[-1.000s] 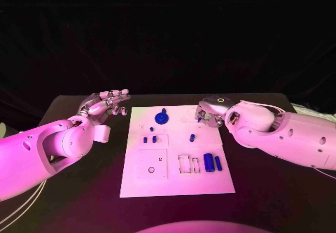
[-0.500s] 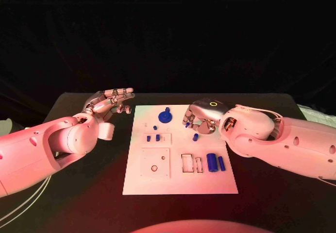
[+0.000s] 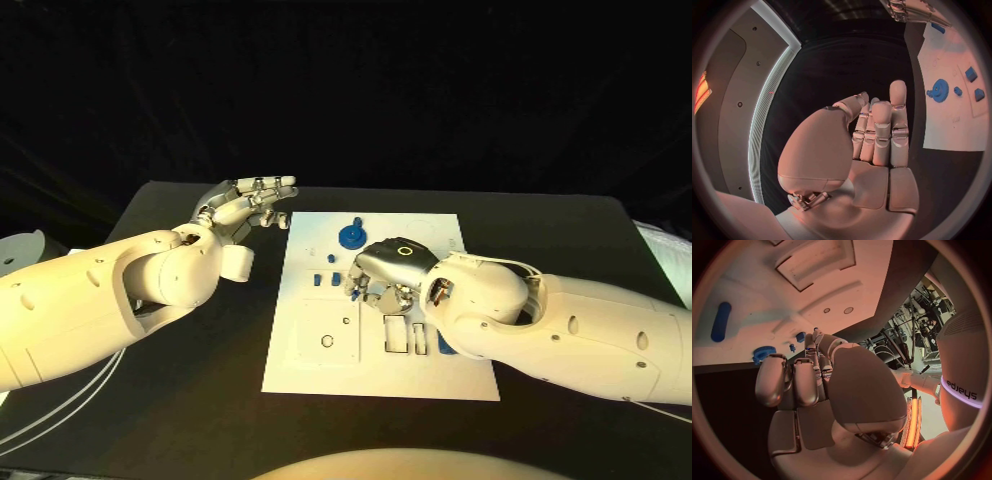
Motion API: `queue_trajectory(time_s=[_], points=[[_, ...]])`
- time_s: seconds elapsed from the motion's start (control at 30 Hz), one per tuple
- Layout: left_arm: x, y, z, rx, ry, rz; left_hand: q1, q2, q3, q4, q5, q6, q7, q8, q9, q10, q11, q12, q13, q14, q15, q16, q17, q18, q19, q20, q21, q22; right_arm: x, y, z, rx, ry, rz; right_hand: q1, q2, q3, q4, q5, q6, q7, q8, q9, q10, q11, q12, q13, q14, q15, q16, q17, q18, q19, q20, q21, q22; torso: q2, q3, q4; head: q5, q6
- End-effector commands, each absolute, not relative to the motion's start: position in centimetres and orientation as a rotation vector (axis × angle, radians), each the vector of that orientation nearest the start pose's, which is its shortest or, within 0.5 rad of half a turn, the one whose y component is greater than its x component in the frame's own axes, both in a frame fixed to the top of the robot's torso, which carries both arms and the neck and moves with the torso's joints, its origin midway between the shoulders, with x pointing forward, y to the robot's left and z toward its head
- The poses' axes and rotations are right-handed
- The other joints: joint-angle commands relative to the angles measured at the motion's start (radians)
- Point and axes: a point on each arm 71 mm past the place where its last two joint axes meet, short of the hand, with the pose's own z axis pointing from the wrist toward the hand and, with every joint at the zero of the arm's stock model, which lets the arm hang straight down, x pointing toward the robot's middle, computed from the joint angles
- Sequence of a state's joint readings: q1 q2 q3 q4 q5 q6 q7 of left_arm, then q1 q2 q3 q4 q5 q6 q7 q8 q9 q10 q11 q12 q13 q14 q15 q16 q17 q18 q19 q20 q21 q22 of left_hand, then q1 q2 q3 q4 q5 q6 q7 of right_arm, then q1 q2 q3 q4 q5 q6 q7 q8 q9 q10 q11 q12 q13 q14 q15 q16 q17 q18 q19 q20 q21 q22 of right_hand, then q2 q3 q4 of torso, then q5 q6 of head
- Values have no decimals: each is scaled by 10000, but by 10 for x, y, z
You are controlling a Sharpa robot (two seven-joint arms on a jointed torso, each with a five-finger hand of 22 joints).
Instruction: Assemble the parts on the task board
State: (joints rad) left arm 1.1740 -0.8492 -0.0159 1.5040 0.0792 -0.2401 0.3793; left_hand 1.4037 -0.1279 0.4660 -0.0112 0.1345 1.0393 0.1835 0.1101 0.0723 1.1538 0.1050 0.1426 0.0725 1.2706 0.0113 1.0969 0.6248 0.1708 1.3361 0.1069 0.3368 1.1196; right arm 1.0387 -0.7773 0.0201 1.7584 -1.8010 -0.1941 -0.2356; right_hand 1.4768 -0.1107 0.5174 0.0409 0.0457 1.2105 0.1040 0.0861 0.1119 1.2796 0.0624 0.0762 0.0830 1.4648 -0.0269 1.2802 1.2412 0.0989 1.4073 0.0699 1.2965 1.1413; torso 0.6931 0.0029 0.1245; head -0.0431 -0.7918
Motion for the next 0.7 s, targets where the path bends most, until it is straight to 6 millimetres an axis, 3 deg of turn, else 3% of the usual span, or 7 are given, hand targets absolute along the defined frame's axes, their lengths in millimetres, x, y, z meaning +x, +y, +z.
queue_trajectory(time_s=[0.03, 0.17, 0.7], points=[[490, 212, -185, -12243, 14257, -16424, -47, -28, -54, 21, 50, -63, -17, 53, -15, -85, 0, 57, -2, -78, 21, -46, -17, 81, -67, -16, -53, -16, 402, -99, -219, -5472, 17111, 7140, -71, -19, 29, -23, 33, -11, 97, -39, 14, 153, -154, -62, 11, 583, -39, 47, 9, -126, 52, 1, 52, -9, 2, -6, -3, 64, -40], [489, 211, -185, -12241, 14279, -16446, -47, -28, -54, 21, 50, -63, -17, 53, -15, -85, 0, 57, -2, -78, 21, -46, -17, 81, -67, -16, -53, -16, 400, -95, -225, -5539, 17290, 7196, -77, -19, 31, -28, 33, -15, 102, -43, 15, 150, -150, -66, 9, 583, -37, 49, 10, -126, 51, 1, 53, -8, 11, 13, -10, 116, -59], [490, 212, -185, -12258, 14330, -16452, -51, -26, -74, 12, 50, -79, -12, 54, -18, -105, 6, 65, -3, -97, 27, -53, -44, 79, -71, -11, -61, -23, 398, -91, -232, -5673, 17524, 7231, -116, -22, 25, -44, 33, -24, 123, -57, 23, 139, -134, -85, -1, 579, -28, 57, 11, -125, 42, 8, 52, -13, 7, 27, -17, 183, -138]])
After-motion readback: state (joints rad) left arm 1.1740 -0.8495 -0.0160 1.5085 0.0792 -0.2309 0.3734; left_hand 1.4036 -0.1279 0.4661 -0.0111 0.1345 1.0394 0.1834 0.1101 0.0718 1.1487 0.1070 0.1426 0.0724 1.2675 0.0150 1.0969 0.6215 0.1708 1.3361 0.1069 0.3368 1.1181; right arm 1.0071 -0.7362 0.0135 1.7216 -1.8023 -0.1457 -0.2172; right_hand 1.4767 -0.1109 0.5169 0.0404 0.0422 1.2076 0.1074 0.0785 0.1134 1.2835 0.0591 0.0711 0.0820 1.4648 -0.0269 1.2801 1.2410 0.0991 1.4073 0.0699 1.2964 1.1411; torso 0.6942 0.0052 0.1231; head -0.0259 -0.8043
